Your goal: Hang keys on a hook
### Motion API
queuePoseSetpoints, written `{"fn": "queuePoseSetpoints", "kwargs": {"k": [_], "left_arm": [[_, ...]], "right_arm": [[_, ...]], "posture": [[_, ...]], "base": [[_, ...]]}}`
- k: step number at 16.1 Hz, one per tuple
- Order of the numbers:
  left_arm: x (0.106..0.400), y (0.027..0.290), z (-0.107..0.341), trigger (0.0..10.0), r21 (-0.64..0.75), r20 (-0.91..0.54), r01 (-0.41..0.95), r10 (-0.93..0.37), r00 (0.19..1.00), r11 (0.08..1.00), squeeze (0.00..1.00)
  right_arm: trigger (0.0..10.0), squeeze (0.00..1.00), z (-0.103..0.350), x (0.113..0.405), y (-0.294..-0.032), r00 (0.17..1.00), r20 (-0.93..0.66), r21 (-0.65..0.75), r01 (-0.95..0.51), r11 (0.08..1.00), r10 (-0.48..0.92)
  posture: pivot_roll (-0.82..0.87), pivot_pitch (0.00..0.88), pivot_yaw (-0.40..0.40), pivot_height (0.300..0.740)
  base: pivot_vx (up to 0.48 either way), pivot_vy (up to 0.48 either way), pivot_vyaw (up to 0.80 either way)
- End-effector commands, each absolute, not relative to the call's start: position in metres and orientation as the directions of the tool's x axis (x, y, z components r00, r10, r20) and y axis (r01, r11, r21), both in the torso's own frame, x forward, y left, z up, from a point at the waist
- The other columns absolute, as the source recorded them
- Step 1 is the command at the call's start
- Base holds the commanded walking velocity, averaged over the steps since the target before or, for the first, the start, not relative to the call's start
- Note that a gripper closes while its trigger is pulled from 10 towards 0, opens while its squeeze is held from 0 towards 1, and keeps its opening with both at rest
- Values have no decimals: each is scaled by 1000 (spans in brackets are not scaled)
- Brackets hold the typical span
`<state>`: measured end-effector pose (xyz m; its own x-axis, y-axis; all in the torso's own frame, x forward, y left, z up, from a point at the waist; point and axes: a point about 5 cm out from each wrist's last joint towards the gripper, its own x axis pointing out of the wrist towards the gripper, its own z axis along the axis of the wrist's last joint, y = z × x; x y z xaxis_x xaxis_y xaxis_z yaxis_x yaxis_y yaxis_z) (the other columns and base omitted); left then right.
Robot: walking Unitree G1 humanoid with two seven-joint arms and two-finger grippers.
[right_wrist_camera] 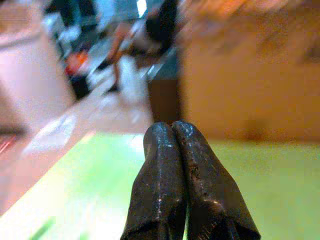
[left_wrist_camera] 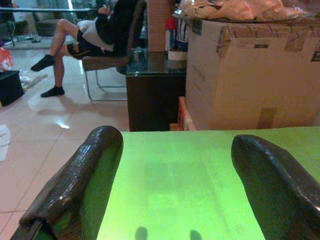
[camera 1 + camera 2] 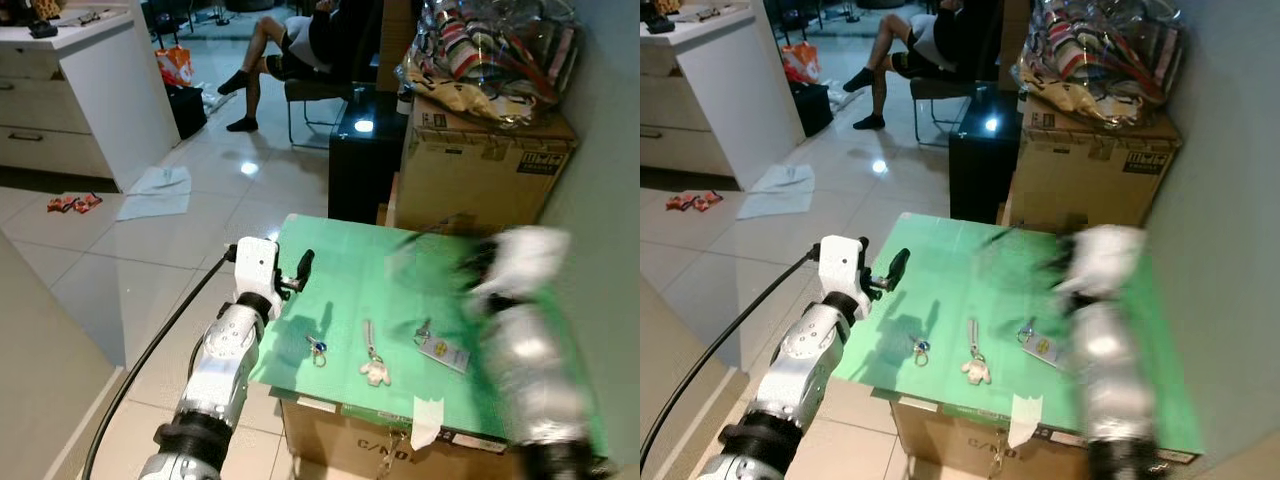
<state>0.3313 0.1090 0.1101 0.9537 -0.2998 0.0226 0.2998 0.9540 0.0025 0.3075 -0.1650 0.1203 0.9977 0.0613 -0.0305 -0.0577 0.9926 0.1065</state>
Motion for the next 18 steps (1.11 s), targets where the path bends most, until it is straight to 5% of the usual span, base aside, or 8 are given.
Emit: {"fn": "queuePoseSetpoints", "kwargs": {"k": [1,2,7,18], "left_arm": [[334,111,114,10000,15,33,303,-303,952,953,0],[335,111,115,10000,17,35,306,-306,951,952,0],[333,112,110,10000,57,22,326,-328,944,944,0],[329,109,97,10000,52,-1,325,-326,945,944,0]], "right_arm": [[10000,0,99,302,-159,991,-125,107,-37,994,50],[10000,1000,85,298,-153,984,-173,128,-27,991,50],[10000,1000,23,276,-146,891,-433,276,-16,961,139],[10000,1000,-4,264,-140,827,-519,53,-221,974,216]], "posture": [[-185,0,80,740],[-184,0,82,740],[-180,0,90,740],[-206,14,17,740]], "base": [[0,0,0],[0,0,0],[0,0,0],[-22,118,0]]}}
